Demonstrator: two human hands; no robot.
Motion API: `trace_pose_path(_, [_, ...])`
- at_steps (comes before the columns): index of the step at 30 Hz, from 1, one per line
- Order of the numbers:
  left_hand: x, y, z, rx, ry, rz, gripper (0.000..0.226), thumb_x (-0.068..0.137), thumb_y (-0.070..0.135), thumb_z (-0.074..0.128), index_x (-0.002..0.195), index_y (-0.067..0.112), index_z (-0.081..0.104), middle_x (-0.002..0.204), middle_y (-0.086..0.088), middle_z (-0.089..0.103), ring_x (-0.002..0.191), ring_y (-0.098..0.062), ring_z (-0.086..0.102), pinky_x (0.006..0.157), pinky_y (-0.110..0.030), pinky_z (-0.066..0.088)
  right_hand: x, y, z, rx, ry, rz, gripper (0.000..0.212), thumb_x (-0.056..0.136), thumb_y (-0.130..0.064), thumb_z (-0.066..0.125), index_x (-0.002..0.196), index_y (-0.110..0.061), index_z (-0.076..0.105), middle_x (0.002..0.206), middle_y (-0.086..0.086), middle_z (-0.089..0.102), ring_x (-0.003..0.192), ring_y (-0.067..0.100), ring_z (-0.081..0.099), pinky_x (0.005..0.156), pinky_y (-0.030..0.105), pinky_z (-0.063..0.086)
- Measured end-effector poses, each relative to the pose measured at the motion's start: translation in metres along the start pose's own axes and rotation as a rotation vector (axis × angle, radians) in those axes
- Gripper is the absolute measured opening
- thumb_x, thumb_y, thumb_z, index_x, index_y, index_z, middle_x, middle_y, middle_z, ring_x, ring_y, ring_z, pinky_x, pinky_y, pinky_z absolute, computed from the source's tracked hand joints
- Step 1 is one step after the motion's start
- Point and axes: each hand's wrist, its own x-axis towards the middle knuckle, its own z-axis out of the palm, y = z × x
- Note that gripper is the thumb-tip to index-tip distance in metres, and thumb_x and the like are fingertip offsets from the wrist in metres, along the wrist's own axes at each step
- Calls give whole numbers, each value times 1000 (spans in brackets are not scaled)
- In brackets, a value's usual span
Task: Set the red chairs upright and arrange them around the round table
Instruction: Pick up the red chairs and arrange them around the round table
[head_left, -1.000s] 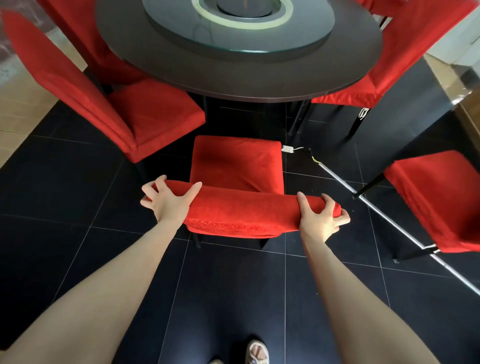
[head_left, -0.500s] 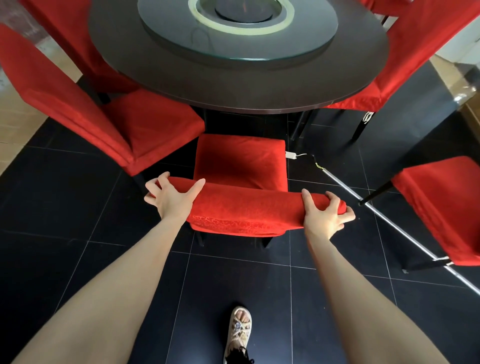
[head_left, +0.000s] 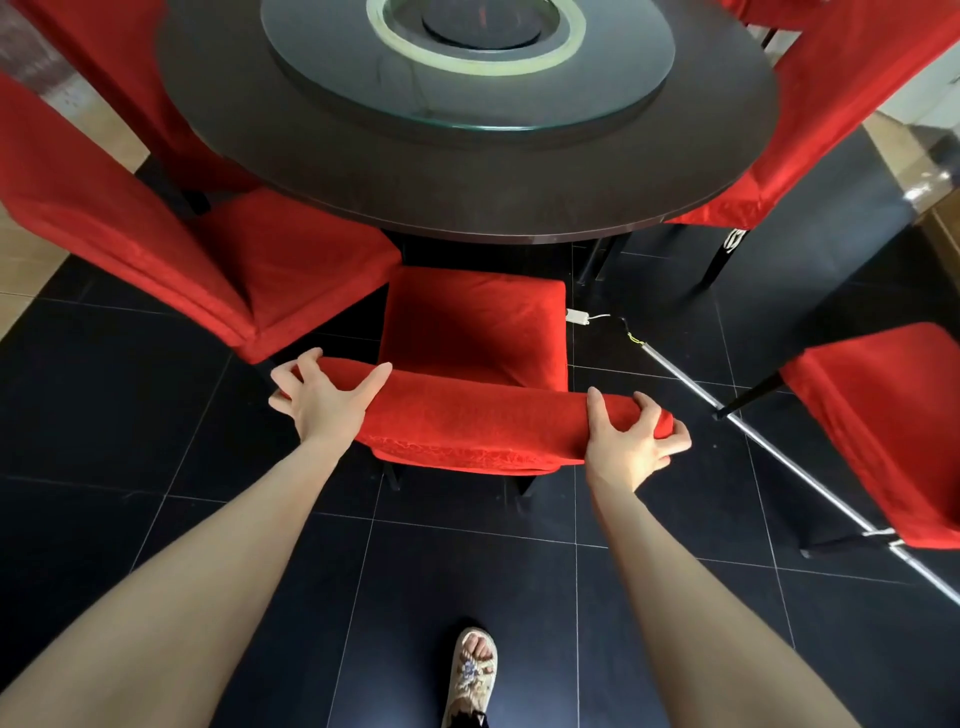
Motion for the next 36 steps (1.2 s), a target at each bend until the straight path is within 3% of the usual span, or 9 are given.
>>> trace_pose_path(14, [6,4,1,-33,2,7,93,69,58,79,141,15,37,143,-7,21,127,-32,23,75,-37,41,8,-9,-1,-40,-31,-9,57,77,-54,72,123,-27,54,137,5,22,106,23,26,74,34,35])
trace_pose_path(25, [33,-4,-8,-29,5,17,94,69,58,79,142,17,36,143,-6,21,129,-32,23,78,-38,42,-11,-13,18,-38,-3,0,59,78,-53,72,125,-25,53,137,6,22,114,31,32,74,36,37])
trace_pose_path(36, [32,-10,-10,-64,8,40,89,69,57,79,139,18,40,141,-3,24,130,-28,22,78,-36,41,-15,-11,18,-29,3,-2,58,77,-54,72,125,-27,53,136,3,22,114,28,33,77,37,38])
